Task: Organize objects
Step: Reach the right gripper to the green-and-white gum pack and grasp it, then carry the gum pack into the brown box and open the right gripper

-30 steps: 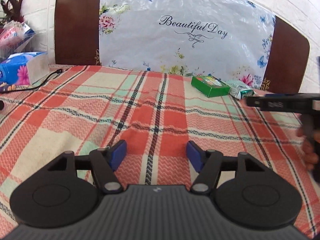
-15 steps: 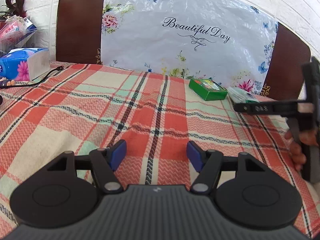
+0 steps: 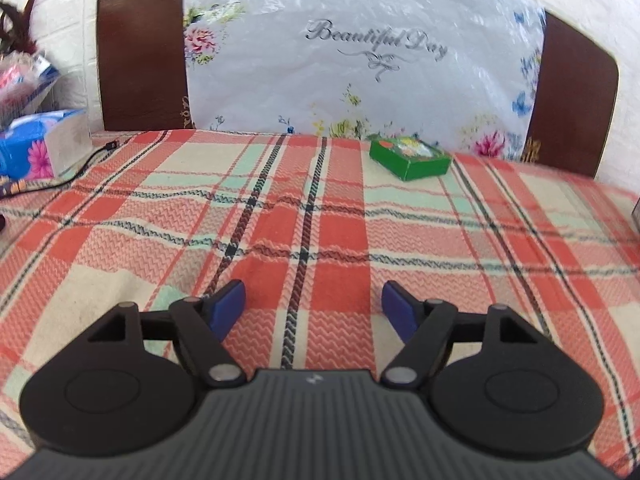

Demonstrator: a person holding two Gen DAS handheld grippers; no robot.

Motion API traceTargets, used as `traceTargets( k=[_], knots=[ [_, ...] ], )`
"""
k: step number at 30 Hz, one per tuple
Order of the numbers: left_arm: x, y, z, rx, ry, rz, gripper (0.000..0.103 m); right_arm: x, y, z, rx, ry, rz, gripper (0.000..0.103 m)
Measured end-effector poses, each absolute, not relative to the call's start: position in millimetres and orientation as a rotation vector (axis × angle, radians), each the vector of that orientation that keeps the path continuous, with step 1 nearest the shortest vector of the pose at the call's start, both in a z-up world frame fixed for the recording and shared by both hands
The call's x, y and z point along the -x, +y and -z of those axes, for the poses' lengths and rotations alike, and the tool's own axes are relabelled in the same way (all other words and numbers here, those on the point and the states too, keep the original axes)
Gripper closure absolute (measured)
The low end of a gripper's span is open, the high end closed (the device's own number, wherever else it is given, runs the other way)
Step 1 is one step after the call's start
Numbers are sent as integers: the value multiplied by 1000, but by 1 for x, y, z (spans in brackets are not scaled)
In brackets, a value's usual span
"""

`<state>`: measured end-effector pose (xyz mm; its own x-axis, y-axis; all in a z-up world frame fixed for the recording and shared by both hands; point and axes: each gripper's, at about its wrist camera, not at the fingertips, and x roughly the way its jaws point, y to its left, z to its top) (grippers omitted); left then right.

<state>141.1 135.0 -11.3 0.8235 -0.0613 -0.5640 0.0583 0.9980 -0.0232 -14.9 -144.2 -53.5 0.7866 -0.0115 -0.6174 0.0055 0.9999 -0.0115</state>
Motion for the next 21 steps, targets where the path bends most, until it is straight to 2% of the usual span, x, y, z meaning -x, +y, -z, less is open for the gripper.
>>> traceTargets(
  k=[3, 4, 9, 13, 14, 15, 16, 19, 21],
  knots=[
    [-123, 116, -5, 160, 673, 216, 45, 33, -152, 51, -11, 657, 4, 23],
    [-116, 107, -10, 222, 699, 290, 46, 35, -154, 51, -16, 651, 9, 22],
    [-89, 24, -29, 304, 877, 602, 44, 33, -155, 53, -36, 648, -12, 22],
    [-95, -29, -9, 257, 1027, 635, 45, 25, -154, 57, -29, 670, -27, 23],
    [-97, -35, -3, 256, 1031, 632, 45, 23, -154, 58, -28, 671, -31, 26],
    [-98, -40, -2, 261, 1011, 637, 49, 22, -153, 58, -22, 667, -38, 47],
    [-99, -45, -3, 263, 1026, 643, 54, 21, -152, 58, -14, 659, -41, 53],
    [-100, -59, -23, 264, 1019, 678, 55, 28, -163, 51, -56, 610, -6, 56],
    [-94, -77, -52, 250, 938, 752, 55, 40, -171, 34, -32, 508, 43, 56]
  ],
)
